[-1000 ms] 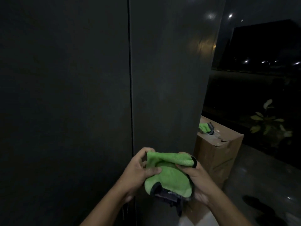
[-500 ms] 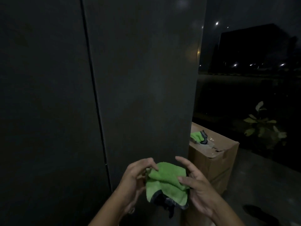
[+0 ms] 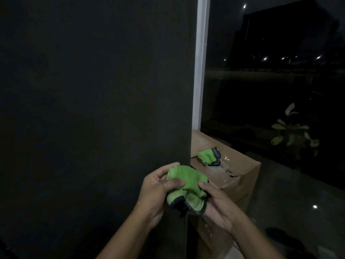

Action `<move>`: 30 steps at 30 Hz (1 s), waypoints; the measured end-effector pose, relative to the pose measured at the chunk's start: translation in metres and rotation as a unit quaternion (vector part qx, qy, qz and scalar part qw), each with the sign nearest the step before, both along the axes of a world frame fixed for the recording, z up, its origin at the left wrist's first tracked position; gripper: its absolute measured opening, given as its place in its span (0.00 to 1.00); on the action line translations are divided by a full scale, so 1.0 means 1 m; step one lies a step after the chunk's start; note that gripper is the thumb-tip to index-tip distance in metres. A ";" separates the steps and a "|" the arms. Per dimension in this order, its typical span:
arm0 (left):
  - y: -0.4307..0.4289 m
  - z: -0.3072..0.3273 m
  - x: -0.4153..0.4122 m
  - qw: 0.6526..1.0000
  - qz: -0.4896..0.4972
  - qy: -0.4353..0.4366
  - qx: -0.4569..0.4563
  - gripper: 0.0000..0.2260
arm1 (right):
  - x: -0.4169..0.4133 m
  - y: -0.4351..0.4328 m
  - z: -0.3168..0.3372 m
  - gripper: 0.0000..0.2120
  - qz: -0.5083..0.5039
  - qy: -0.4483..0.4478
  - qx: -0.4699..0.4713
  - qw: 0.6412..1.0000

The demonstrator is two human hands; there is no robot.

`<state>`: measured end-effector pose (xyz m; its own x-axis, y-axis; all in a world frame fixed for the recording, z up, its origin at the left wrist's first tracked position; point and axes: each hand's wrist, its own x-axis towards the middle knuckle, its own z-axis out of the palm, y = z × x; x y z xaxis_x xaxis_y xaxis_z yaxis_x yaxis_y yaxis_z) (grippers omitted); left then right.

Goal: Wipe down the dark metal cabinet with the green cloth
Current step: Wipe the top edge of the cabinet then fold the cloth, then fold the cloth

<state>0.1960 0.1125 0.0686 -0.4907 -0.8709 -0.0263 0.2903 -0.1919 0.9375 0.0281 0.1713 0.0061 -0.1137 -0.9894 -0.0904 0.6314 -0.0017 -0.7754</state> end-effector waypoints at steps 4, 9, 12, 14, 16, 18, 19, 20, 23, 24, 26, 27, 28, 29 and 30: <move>-0.020 -0.008 -0.032 0.999 -0.024 -0.030 -0.034 0.18 | -0.036 -0.014 -0.004 0.19 -0.050 0.040 0.025 0.998; -0.041 -0.031 -0.060 0.981 -0.084 -0.121 -0.127 0.12 | -0.068 -0.017 -0.010 0.21 -0.103 0.101 0.015 0.989; -0.050 -0.048 -0.079 0.970 -0.080 -0.139 -0.183 0.13 | -0.082 -0.013 -0.014 0.21 -0.138 0.117 0.022 0.983; -0.056 -0.056 -0.092 0.961 -0.064 -0.151 -0.225 0.15 | -0.094 -0.011 -0.016 0.22 -0.141 0.061 0.033 0.988; -0.059 -0.061 -0.104 0.960 -0.047 -0.152 -0.230 0.15 | -0.109 -0.012 -0.017 0.18 -0.140 0.005 0.047 0.989; -0.061 -0.064 -0.117 0.971 -0.038 -0.148 -0.185 0.15 | -0.126 -0.017 -0.018 0.15 -0.142 0.023 0.075 0.987; -0.063 -0.065 -0.125 0.977 -0.041 -0.146 -0.151 0.13 | -0.136 -0.022 -0.018 0.14 -0.143 0.048 0.083 0.985; -0.066 -0.067 -0.134 0.982 -0.043 -0.144 -0.117 0.09 | -0.146 -0.026 -0.019 0.13 -0.141 0.068 0.082 0.984; -0.087 -0.076 -0.169 0.989 -0.023 -0.131 -0.059 0.02 | -0.178 -0.044 -0.024 0.17 -0.124 0.104 0.072 0.984; -0.094 -0.082 -0.183 0.990 -0.015 -0.133 -0.052 0.06 | -0.190 -0.052 -0.027 0.19 -0.120 0.111 0.072 0.984; -0.108 -0.093 -0.209 0.991 0.006 -0.133 -0.013 0.12 | -0.215 -0.072 -0.035 0.20 -0.120 0.135 0.087 0.980; -0.114 -0.099 -0.221 0.990 0.018 -0.136 0.009 0.13 | -0.228 -0.083 -0.040 0.20 -0.120 0.153 0.100 0.976; -0.121 -0.106 -0.231 0.988 0.030 -0.147 0.030 0.14 | -0.239 -0.094 -0.045 0.20 -0.118 0.172 0.114 0.971; -0.129 -0.113 -0.242 0.986 0.040 -0.158 0.047 0.15 | -0.250 -0.106 -0.051 0.21 -0.115 0.191 0.127 0.967; -0.137 -0.120 -0.252 0.983 0.050 -0.168 0.055 0.16 | -0.261 -0.118 -0.057 0.23 -0.113 0.202 0.136 0.963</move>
